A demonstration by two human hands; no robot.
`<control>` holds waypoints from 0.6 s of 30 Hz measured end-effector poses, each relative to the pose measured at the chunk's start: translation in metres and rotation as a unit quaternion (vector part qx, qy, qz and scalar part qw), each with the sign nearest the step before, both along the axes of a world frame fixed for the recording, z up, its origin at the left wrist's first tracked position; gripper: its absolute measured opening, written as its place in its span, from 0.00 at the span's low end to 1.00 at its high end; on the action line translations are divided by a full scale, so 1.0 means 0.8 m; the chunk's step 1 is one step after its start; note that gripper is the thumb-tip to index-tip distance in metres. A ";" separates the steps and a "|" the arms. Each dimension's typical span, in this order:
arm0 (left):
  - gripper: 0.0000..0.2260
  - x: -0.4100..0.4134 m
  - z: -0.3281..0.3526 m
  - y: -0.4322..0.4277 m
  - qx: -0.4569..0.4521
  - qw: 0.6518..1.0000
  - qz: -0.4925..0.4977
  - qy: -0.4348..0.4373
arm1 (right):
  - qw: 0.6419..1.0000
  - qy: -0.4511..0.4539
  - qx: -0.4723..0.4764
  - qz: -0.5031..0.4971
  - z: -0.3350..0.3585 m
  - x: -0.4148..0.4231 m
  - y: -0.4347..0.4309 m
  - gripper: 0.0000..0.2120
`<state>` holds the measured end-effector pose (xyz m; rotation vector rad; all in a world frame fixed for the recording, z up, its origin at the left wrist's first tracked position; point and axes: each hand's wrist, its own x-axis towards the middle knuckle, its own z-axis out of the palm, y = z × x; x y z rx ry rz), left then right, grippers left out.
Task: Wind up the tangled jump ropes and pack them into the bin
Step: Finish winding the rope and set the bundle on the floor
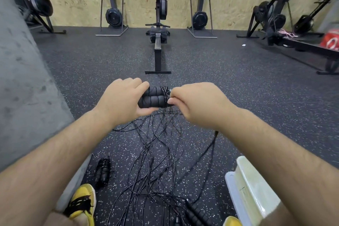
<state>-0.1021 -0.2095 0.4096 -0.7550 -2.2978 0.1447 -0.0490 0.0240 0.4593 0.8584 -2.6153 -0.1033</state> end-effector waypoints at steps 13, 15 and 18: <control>0.26 0.037 0.006 0.028 0.017 0.984 -0.155 -0.088 | 0.979 -0.099 -0.170 0.048 -0.019 -0.067 0.049 0.10; 0.27 0.045 0.012 0.032 0.058 0.980 -0.161 -0.101 | 0.965 -0.124 -0.226 0.052 -0.027 -0.068 0.046 0.10; 0.27 0.050 0.019 0.036 0.114 0.975 -0.160 -0.105 | 0.892 -0.251 -0.368 0.072 -0.040 -0.055 0.030 0.08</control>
